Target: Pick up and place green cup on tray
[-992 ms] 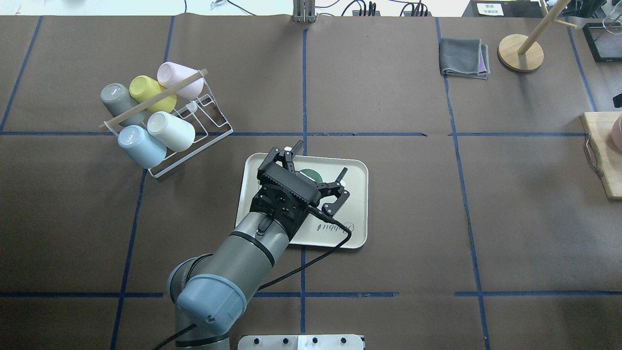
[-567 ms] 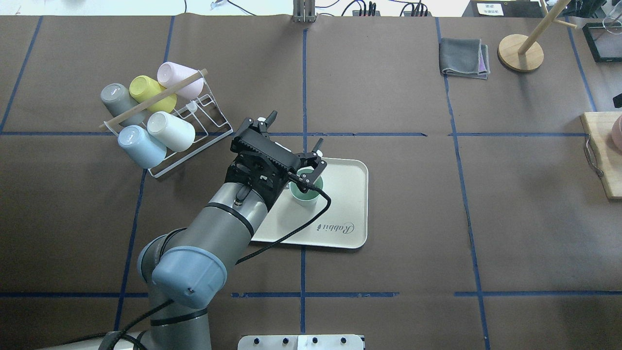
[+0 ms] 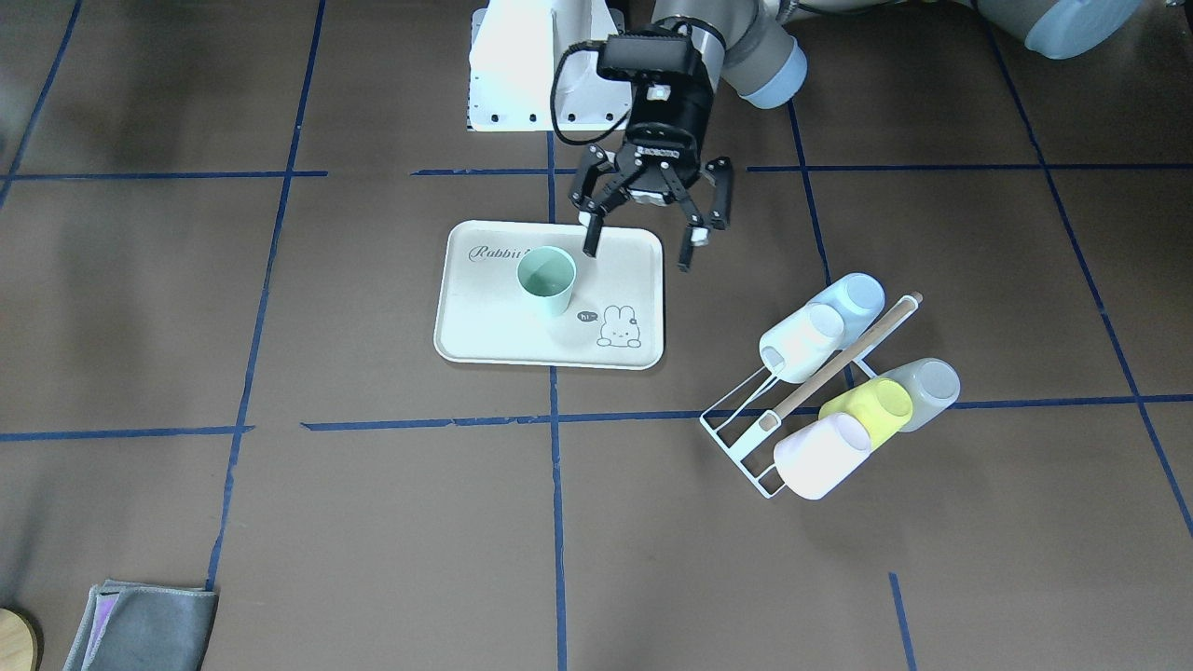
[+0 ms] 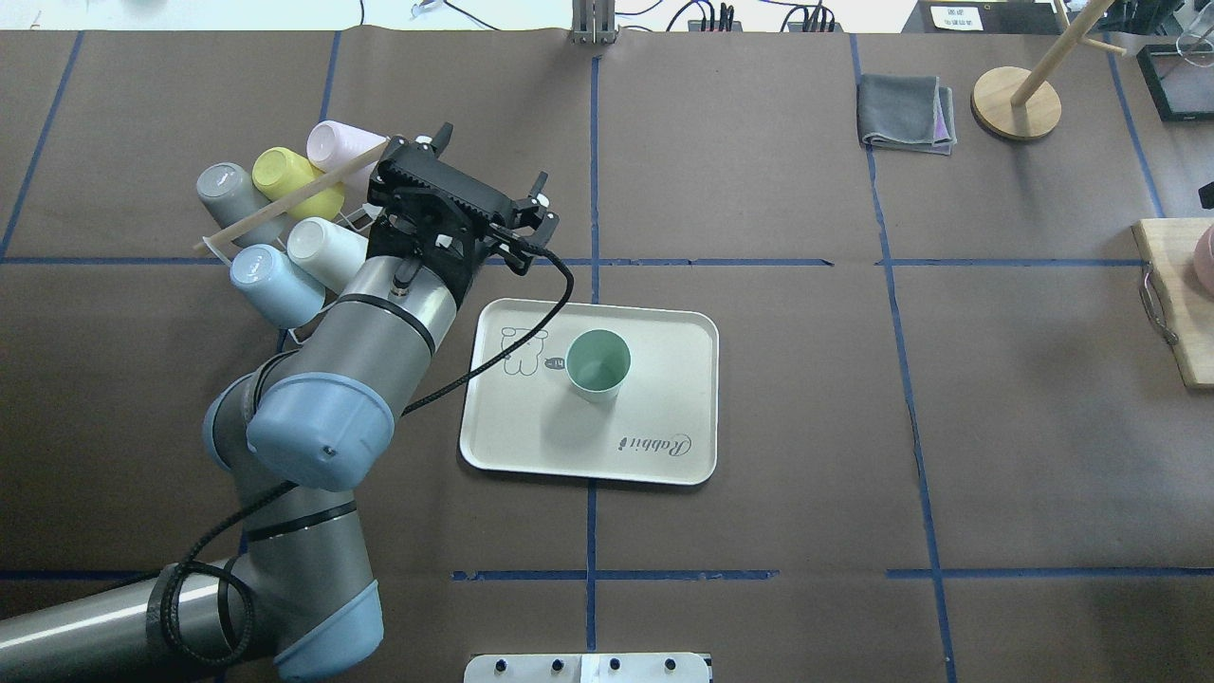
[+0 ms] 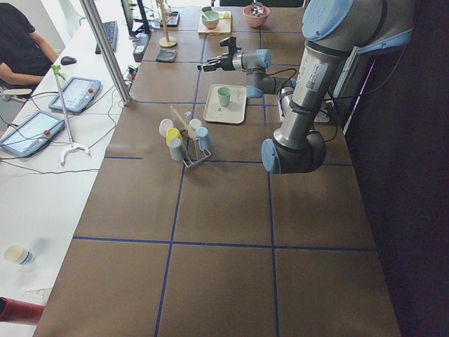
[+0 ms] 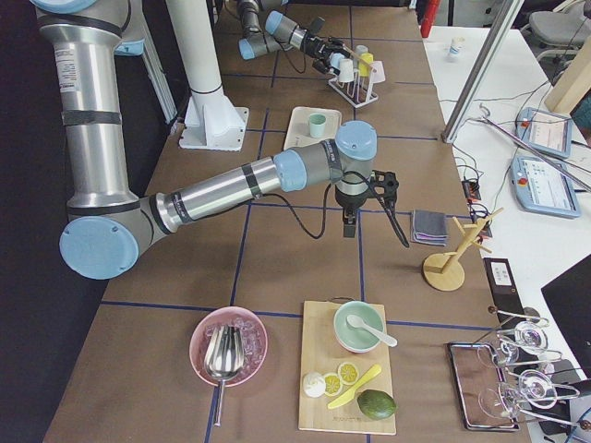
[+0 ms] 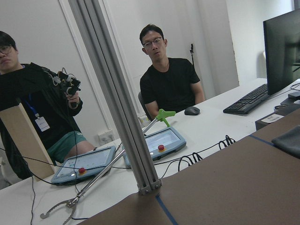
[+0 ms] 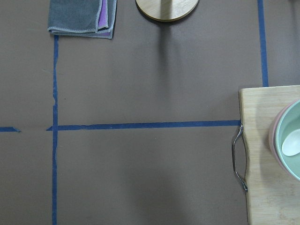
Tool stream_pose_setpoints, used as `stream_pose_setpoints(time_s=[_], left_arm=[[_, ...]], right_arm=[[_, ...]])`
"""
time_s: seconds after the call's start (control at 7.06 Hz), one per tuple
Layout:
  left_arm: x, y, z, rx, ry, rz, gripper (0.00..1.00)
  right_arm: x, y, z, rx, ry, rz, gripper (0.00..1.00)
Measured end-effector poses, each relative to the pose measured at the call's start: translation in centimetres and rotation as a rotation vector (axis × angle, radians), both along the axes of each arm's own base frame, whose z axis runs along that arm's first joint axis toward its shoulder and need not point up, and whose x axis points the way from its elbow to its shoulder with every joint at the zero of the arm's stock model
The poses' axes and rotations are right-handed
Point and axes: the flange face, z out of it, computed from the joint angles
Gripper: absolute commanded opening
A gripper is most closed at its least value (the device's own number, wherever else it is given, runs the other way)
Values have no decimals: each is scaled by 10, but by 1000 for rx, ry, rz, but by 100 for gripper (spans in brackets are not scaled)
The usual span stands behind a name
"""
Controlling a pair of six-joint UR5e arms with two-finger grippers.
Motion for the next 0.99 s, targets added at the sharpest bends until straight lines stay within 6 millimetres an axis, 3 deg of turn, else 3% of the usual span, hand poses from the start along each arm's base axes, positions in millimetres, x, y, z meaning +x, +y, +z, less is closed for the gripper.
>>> stream_pose_setpoints(time_s=[0.28,0.57,0.99], left_arm=[[-23,-33,19,-75,-20,-31,98],[-41,-53,66,-193,-76,9,98],[-110,-79,128,-429,-65,114,99]], right_arm=[[0,0,-1,3,0,1,100],[1,1,-4,8,-1,1,100],[1,1,-4,10,1,0,100]])
